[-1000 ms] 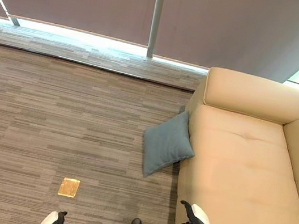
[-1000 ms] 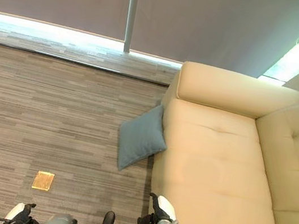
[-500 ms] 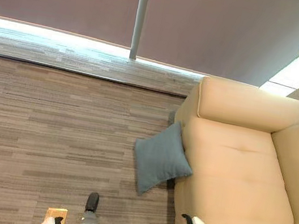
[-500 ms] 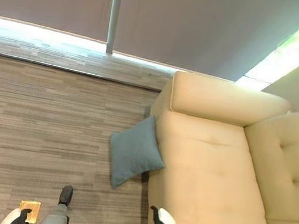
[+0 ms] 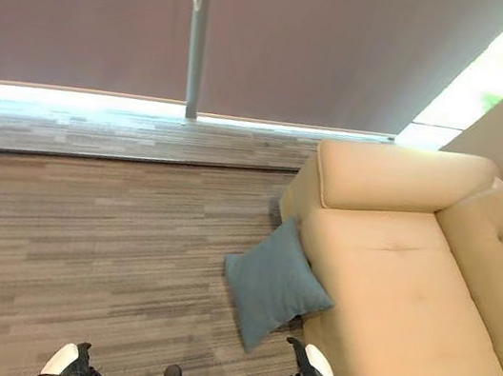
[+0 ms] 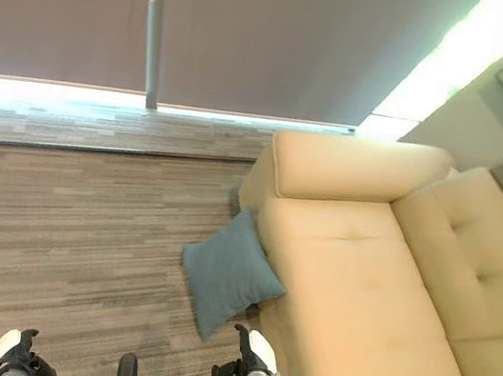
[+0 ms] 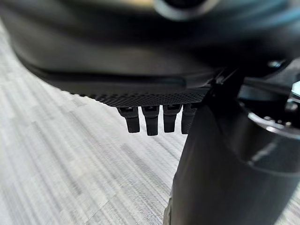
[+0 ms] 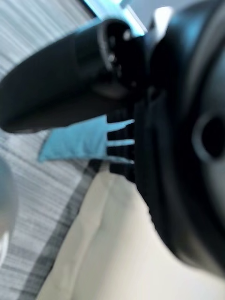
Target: Pick up all the scattered cushions and arrange them neatly on the sofa.
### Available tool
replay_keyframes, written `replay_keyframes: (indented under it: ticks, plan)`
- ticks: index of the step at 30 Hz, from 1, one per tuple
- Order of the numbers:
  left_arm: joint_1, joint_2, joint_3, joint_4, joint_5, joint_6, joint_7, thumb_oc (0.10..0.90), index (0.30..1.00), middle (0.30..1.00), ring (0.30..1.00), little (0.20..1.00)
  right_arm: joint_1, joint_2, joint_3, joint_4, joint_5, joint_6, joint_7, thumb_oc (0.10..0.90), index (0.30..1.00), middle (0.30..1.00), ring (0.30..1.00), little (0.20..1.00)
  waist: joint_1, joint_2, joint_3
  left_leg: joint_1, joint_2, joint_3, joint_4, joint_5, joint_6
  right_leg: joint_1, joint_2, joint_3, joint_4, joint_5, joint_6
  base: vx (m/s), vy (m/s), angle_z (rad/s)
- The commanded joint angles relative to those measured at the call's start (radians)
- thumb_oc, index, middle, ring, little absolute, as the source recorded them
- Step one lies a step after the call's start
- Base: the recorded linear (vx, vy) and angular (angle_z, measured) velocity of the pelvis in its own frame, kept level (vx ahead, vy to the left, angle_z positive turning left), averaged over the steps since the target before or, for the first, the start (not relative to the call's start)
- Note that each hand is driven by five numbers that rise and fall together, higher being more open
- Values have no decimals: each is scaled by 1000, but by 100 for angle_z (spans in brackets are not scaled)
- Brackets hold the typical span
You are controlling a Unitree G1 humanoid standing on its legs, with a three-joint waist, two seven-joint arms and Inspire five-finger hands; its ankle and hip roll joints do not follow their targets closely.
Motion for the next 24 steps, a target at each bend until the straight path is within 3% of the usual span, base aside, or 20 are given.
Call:
replay_keyframes:
  ticks: [1, 2, 5, 6, 9, 13, 14, 16, 17, 18, 19, 24]
  plan:
    - [-26, 3, 35, 0, -11, -7, 16, 800, 900, 900, 900, 900, -8, -75, -28, -9, 6, 4, -42, 800, 900, 900, 900, 900, -5, -11, 21, -19, 44, -9, 202, -220, -51, 64, 69, 19, -145, 23, -42, 232, -45, -20]
    - [-20, -7, 37, -3, -9, -11, 20, 800, 900, 900, 900, 900, 7, -77, -21, -5, 9, 3, -41, 800, 900, 900, 900, 900, -8, -18, 17, -20, 39, -6, 245, -250, -50, 92, 98, 72, -199, 14, -68, 115, -45, -5]
    - [-8, -27, 44, -1, -26, -17, 23, 800, 900, 900, 900, 900, 10, -79, -22, 7, 12, 4, -47, 800, 900, 900, 900, 900, -5, -16, 10, -25, 42, 10, 295, -278, -58, 117, 104, 74, -234, 12, -75, 161, -72, 12]
    - [6, -44, 57, -1, -49, -24, 23, 800, 900, 900, 900, 900, 14, -77, -22, 12, 14, 3, -43, 800, 900, 900, 900, 900, -3, -14, 7, -46, 63, 22, 398, -263, -91, 145, 116, 88, -275, 15, -83, 163, -145, 2]
    - [11, -55, 68, -14, -90, -38, 25, 800, 900, 900, 900, 900, -2, -88, -11, -2, 16, -3, -50, 800, 900, 900, 900, 900, 26, -13, 40, -186, 137, -20, 715, -139, -183, 190, 154, 126, -318, 12, -125, 69, -134, -7]
    - [4, -60, 65, -19, -119, -42, 29, 800, 900, 900, 900, 900, -14, -95, -1, -9, 24, -2, -49, 800, 900, 900, 900, 900, 45, -15, 59, -264, 160, -43, 770, -162, -157, 204, 160, 141, -326, 0, -133, 56, 19, -39]
    - [9, -67, 74, -19, -157, -48, 40, 800, 900, 900, 900, 900, -20, -104, 6, -13, 20, 0, -55, 800, 900, 900, 900, 900, 57, -15, 58, -267, 197, -104, 522, -197, -121, 215, 147, 180, -323, -12, -104, 227, 240, -37]
    - [6, -66, 75, -14, -187, -58, 47, 800, 900, 900, 900, 900, -24, -108, 10, -13, 20, 0, -59, 800, 900, 900, 900, 900, 80, -7, 60, -270, 199, -211, 271, -67, -129, 215, 148, 211, -326, -9, -100, 205, 263, -53]
    - [-4, -54, 48, -17, -180, -59, 63, 800, 900, 900, 900, 900, -26, -117, 20, 4, -3, 7, -73, 800, 900, 900, 900, 900, 94, -7, 68, -296, 188, -304, 200, -40, -133, 225, 152, 239, -324, -33, -101, 101, 128, -55]
    - [-5, -54, 48, -17, -180, -59, 63, 800, 900, 900, 900, 900, -26, -117, 20, 4, -3, 6, -74, 800, 900, 900, 900, 900, 93, -7, 69, -293, 187, -305, 197, -38, -133, 226, 151, 237, -323, -35, -102, 193, 182, -54]
    - [-14, -60, 64, 6, -187, -50, 50, 800, 900, 900, 900, 900, -17, -113, 7, -2, 7, -4, -57, 800, 900, 900, 900, 900, 83, 18, 57, -240, 196, -329, 131, -1, -159, 234, 157, 256, -314, -38, -94, 97, 140, -57]
    - [-29, -41, 76, 8, -196, -50, 55, 800, 900, 900, 900, 900, -5, -101, -13, 11, 31, 3, -59, 800, 900, 900, 900, 900, 57, 6, 47, -217, 172, -286, 109, 9, -147, 181, 133, 292, -292, -16, -77, 105, 207, -58]
